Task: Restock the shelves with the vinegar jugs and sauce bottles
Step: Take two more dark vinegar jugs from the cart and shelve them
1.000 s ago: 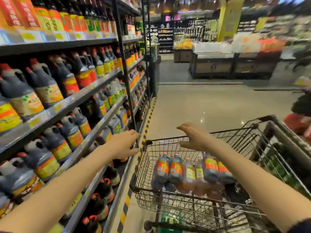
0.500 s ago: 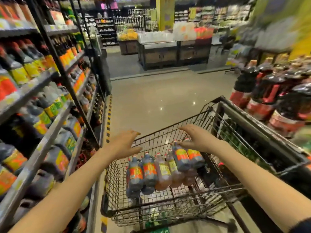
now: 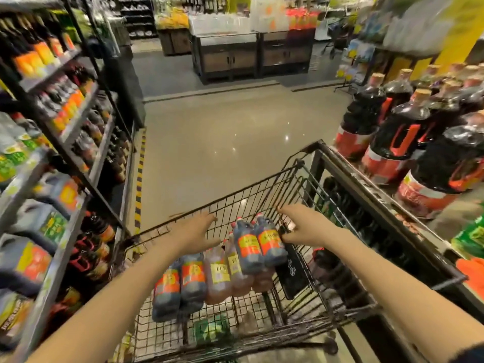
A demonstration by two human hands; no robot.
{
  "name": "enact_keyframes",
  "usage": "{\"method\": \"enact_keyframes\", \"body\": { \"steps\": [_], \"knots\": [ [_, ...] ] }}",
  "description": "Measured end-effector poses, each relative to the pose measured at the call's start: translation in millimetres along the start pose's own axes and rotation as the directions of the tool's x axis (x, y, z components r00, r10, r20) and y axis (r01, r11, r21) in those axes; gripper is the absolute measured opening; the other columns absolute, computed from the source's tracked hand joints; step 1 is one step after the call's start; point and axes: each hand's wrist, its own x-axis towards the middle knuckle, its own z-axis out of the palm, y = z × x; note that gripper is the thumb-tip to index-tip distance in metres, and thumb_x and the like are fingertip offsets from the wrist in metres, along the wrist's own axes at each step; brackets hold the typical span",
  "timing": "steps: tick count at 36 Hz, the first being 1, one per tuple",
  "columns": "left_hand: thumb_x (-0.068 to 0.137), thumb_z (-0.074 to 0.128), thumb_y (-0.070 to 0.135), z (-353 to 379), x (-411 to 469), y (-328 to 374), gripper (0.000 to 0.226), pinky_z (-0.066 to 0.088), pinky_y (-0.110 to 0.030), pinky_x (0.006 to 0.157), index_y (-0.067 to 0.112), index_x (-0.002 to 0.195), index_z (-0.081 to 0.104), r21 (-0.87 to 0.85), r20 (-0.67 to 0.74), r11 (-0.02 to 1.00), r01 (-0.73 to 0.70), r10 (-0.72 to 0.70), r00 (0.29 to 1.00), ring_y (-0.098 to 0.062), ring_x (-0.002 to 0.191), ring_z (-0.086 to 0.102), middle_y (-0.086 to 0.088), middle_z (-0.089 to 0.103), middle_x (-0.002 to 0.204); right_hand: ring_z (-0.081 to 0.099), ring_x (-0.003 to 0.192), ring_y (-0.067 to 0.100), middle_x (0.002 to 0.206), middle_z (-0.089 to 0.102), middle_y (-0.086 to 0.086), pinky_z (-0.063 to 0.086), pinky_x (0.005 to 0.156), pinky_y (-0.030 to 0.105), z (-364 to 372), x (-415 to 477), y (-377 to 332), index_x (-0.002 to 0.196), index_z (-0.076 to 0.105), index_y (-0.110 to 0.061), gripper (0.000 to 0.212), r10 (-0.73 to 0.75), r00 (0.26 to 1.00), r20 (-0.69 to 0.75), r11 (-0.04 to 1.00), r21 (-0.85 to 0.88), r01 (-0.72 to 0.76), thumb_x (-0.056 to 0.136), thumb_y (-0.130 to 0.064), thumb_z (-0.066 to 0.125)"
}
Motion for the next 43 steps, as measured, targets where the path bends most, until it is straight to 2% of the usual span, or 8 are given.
{"method": "enact_keyframes", "body": {
  "steps": [10, 14, 18, 25, 31, 34, 37, 43],
  "knots": [
    [0.087, 0.056, 0.046, 54, 48, 22, 0.054, 0.042, -0.030, 0.083, 0.013, 0.130, 0.048, -0.161, 0.133, 0.977, 0.137, -0.116, 0.984, -0.024, 0.114, 0.054, -0.007, 0.055, 0.130, 0.050, 0.117, 0.023, 0.127, 0.053, 0.006, 0.045, 0.096, 0.037, 38, 37, 51, 0.130, 0.047, -0.014, 0.058, 0.005, 0.992, 0.123, 0.999, 0.039, -0.010, 0.082, -0.040, 0.066],
    [0.082, 0.062, 0.050, 77, 61, 25, 0.063, 0.045, -0.033, 0.093, 0.017, 0.133, 0.046, -0.278, 0.192, 0.939, 0.200, -0.150, 0.970, -0.026, 0.118, 0.053, -0.007, 0.054, 0.132, 0.053, 0.112, 0.021, 0.119, 0.056, 0.003, 0.047, 0.093, 0.039, 61, 51, 64, 0.123, 0.052, -0.020, 0.055, 0.003, 0.990, 0.138, 0.987, 0.158, -0.025, 0.076, -0.043, 0.071],
    [0.069, 0.064, 0.060, 109, 80, 25, 0.071, 0.045, -0.038, 0.095, 0.022, 0.126, 0.046, -0.425, 0.245, 0.861, 0.278, -0.186, 0.951, -0.023, 0.118, 0.052, -0.002, 0.055, 0.124, 0.054, 0.112, 0.022, 0.119, 0.057, 0.004, 0.047, 0.091, 0.039, 81, 68, 70, 0.126, 0.049, -0.019, 0.060, 0.057, 0.979, 0.195, 0.973, 0.210, -0.098, 0.074, -0.042, 0.070],
    [0.075, 0.078, 0.034, 155, 115, 36, 0.079, 0.034, -0.018, 0.090, 0.016, 0.138, 0.033, -0.696, 0.280, 0.638, 0.331, -0.184, 0.942, -0.006, 0.115, 0.044, 0.012, 0.042, 0.118, 0.058, 0.100, 0.023, 0.110, 0.059, 0.005, 0.048, 0.081, 0.033, 122, 93, 78, 0.115, 0.054, -0.020, 0.050, 0.122, 0.959, 0.254, 0.936, 0.292, -0.197, 0.072, -0.039, 0.069],
    [0.058, 0.086, 0.043, 210, 150, 38, 0.072, 0.052, -0.035, 0.090, 0.016, 0.115, 0.051, -0.762, 0.384, 0.382, 0.522, -0.382, 0.840, -0.016, 0.109, 0.059, 0.009, 0.058, 0.107, 0.058, 0.098, 0.024, 0.107, 0.057, 0.006, 0.049, 0.080, 0.035, 148, 114, 84, 0.114, 0.055, -0.017, 0.049, 0.169, 0.941, 0.295, 0.902, 0.338, -0.268, 0.071, -0.035, 0.071],
    [0.054, 0.088, 0.040, 232, 167, 42, 0.054, 0.055, -0.036, 0.079, 0.020, 0.095, 0.061, -0.789, 0.452, 0.249, 0.561, -0.383, 0.806, -0.019, 0.086, 0.067, -0.001, 0.070, 0.091, 0.060, 0.095, 0.025, 0.104, 0.059, 0.007, 0.049, 0.076, 0.035, 161, 123, 89, 0.107, 0.056, -0.016, 0.044, 0.190, 0.938, 0.289, 0.892, 0.349, -0.288, 0.070, -0.036, 0.071],
    [0.045, 0.090, 0.051, 246, 176, 46, 0.075, 0.054, -0.031, 0.080, 0.015, 0.104, 0.060, -0.776, 0.493, 0.186, 0.603, -0.417, 0.763, -0.014, 0.087, 0.066, 0.000, 0.071, 0.096, 0.058, 0.097, 0.026, 0.105, 0.058, 0.009, 0.045, 0.076, 0.033, 168, 128, 92, 0.110, 0.056, -0.015, 0.046, 0.224, 0.926, 0.303, 0.875, 0.356, -0.327, 0.071, -0.033, 0.072],
    [0.048, 0.089, 0.047, 248, 180, 47, 0.066, 0.049, -0.025, 0.066, 0.016, 0.101, 0.063, -0.721, 0.458, 0.253, 0.646, -0.525, 0.717, -0.015, 0.078, 0.065, -0.001, 0.071, 0.094, 0.055, 0.105, 0.027, 0.111, 0.059, 0.013, 0.042, 0.082, 0.032, 169, 133, 92, 0.109, 0.059, -0.004, 0.037, 0.315, 0.900, 0.303, 0.860, 0.311, -0.406, 0.081, -0.027, 0.068]
  ]
}}
